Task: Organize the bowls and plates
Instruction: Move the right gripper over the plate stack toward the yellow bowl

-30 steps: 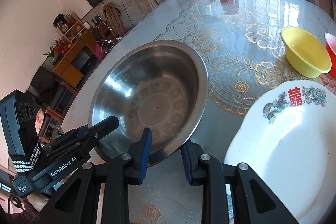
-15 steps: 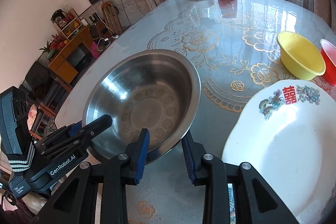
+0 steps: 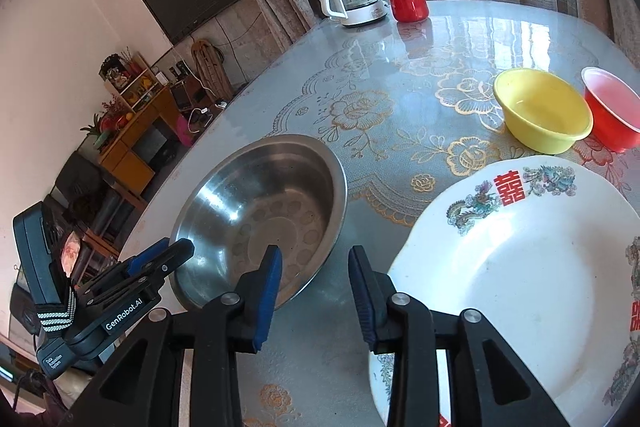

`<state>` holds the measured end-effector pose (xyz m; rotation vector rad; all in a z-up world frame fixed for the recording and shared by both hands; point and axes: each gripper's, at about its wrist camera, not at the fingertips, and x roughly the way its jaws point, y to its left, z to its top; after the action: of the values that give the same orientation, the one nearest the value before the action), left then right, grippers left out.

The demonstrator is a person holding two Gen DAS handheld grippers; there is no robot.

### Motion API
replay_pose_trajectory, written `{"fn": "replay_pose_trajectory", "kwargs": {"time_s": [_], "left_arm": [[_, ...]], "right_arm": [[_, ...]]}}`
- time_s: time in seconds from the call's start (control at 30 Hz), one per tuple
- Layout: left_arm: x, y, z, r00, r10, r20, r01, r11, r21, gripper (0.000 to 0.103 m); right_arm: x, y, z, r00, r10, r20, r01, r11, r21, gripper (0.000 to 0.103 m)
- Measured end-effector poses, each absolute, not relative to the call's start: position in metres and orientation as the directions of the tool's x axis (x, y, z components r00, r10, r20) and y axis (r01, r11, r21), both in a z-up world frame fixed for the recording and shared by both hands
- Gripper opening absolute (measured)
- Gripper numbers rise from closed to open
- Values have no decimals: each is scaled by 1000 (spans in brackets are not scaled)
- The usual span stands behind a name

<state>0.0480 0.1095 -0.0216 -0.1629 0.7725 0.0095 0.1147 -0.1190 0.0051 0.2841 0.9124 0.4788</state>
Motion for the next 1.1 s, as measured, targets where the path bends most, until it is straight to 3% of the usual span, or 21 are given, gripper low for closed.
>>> {"fn": "replay_pose_trajectory", "kwargs": {"time_s": [0.47, 1.1], "left_arm": [[54, 92, 4, 762, -82, -643, 2, 992, -124, 36], [81, -37, 28, 712, -217, -668, 258, 965, -38, 37]], "right_arm": [[114, -172, 13, 613, 447, -651, -145, 874, 464, 35], [85, -266, 14, 711, 321, -625, 47, 866, 498, 38]]}}
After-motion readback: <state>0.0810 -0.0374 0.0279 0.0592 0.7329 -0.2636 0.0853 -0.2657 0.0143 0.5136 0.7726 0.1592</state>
